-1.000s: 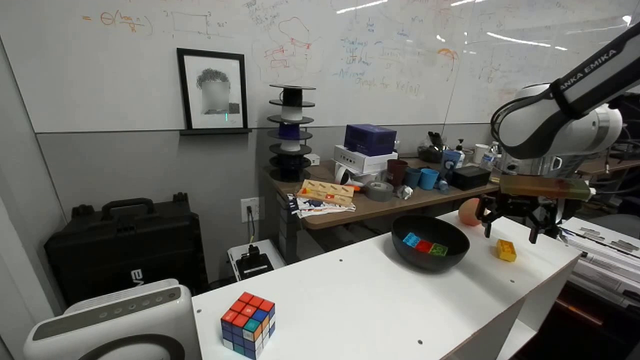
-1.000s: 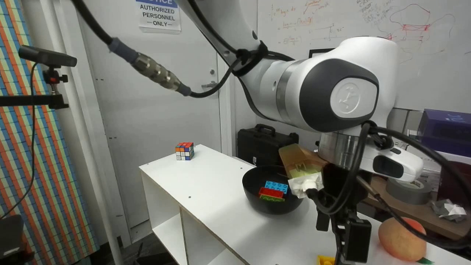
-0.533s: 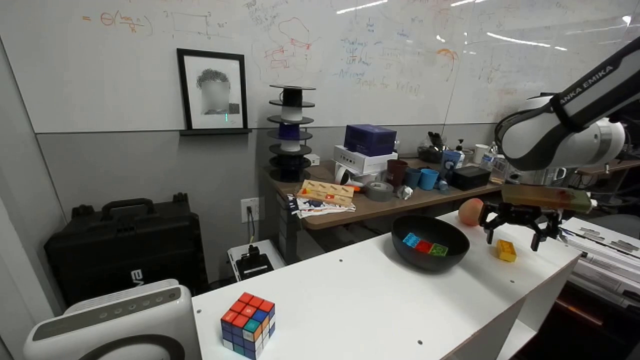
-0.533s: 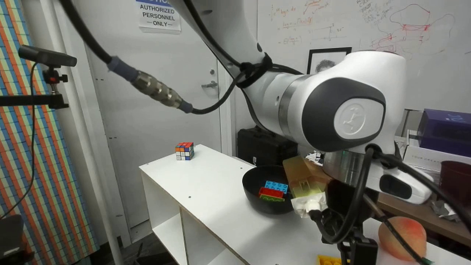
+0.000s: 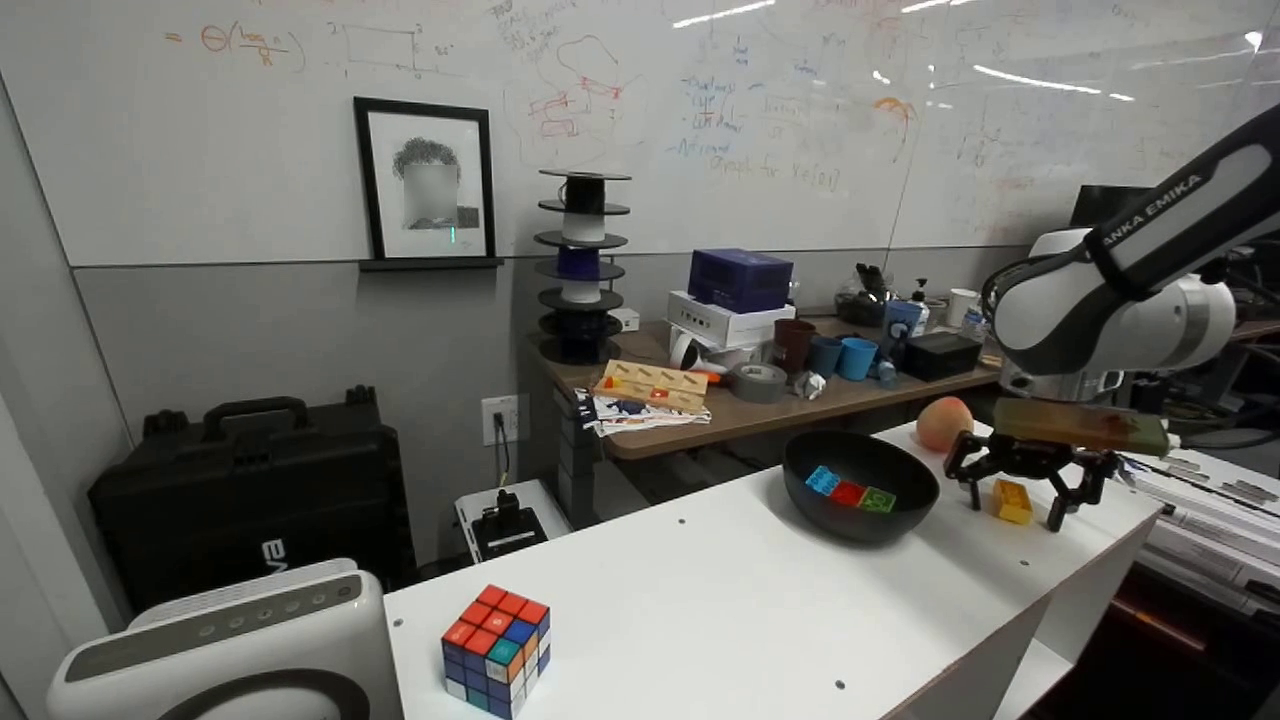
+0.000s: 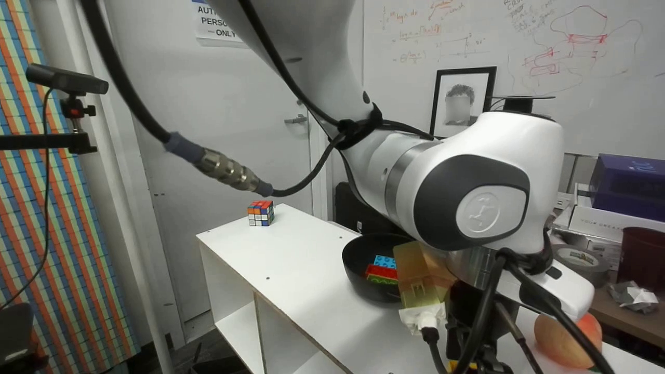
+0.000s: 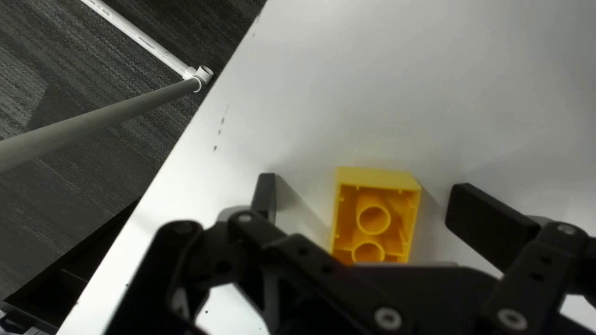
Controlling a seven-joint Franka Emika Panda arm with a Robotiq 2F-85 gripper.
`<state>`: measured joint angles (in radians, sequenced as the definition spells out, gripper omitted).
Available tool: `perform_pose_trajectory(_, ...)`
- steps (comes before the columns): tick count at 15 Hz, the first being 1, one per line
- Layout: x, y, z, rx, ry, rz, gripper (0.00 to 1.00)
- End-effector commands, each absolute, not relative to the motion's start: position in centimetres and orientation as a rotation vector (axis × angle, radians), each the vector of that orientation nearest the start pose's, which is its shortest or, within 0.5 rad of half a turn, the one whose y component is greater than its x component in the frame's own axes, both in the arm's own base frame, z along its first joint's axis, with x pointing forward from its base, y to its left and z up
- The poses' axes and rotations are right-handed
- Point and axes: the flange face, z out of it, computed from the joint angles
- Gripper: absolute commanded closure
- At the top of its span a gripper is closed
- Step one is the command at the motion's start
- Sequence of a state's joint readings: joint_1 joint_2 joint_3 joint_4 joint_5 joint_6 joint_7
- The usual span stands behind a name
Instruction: Put the toys into the bowl.
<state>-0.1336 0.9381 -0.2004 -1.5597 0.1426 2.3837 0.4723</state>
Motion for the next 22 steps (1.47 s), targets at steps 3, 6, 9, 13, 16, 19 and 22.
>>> perform_pose_trajectory(3, 64.8, -19.9, 10.3, -2.927, 1.300, 0.041, 0.57)
perform_pose_trajectory(6, 64.5, -19.4, 11.6, -2.918, 1.291, -0.061, 0.80)
perform_pose_trajectory(9, 63.3, -19.0, 13.2, -2.948, 1.327, -0.159, 0.87)
perform_pose_trajectory(13, 61.0, -16.4, 17.1, -2.953, 1.333, -0.315, 0.88)
perform_pose_trajectory(16, 59.8, -13.3, 21.2, -2.934, 1.296, -0.444, 0.88)
perform_pose_trajectory(19, 60.2, -9.8, 25.7, -2.833, 1.239, -0.635, 0.88)
perform_pose_trajectory(22, 62.5, -7.6, 26.8, -2.775, 1.269, -0.720, 0.88)
